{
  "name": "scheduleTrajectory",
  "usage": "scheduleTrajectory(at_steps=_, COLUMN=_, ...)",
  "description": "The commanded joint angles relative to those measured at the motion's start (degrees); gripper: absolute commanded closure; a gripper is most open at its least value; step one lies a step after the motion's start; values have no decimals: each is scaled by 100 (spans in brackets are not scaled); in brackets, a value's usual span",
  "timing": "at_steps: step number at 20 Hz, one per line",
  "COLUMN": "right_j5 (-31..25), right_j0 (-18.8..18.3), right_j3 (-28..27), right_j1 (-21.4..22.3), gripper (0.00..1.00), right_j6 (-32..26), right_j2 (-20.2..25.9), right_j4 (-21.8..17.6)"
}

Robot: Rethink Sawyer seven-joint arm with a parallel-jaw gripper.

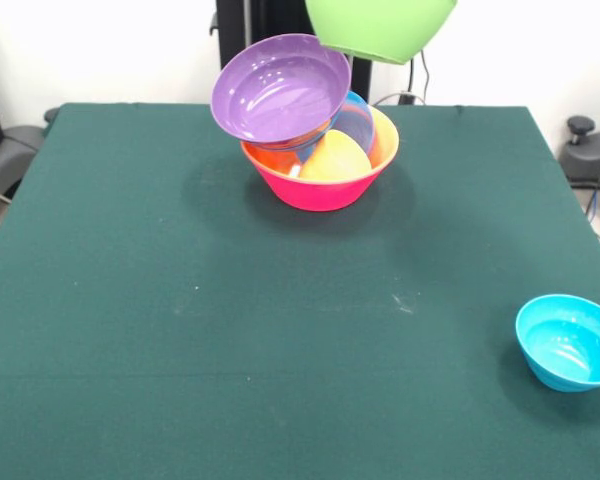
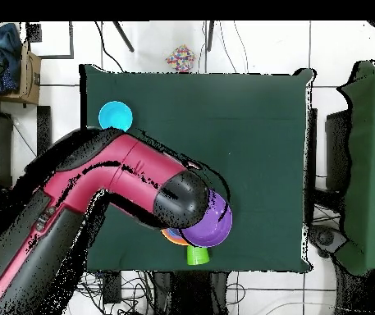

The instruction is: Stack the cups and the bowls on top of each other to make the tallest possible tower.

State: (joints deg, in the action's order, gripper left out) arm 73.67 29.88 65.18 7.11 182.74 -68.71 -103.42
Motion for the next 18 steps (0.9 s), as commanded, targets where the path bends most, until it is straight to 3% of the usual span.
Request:
scheduleTrajectory(at_steps=1, right_j5=-650, right_j0=-138, right_j3=249, right_j1=-132, gripper=100, right_j6=-1605, right_j2=1142, right_j4=103)
scheduleTrajectory(at_steps=18, right_j5=-747, right_j0=-274, right_j3=244, right_j1=-108, gripper=100, right_j6=-2002, right_j2=1275, right_j4=104)
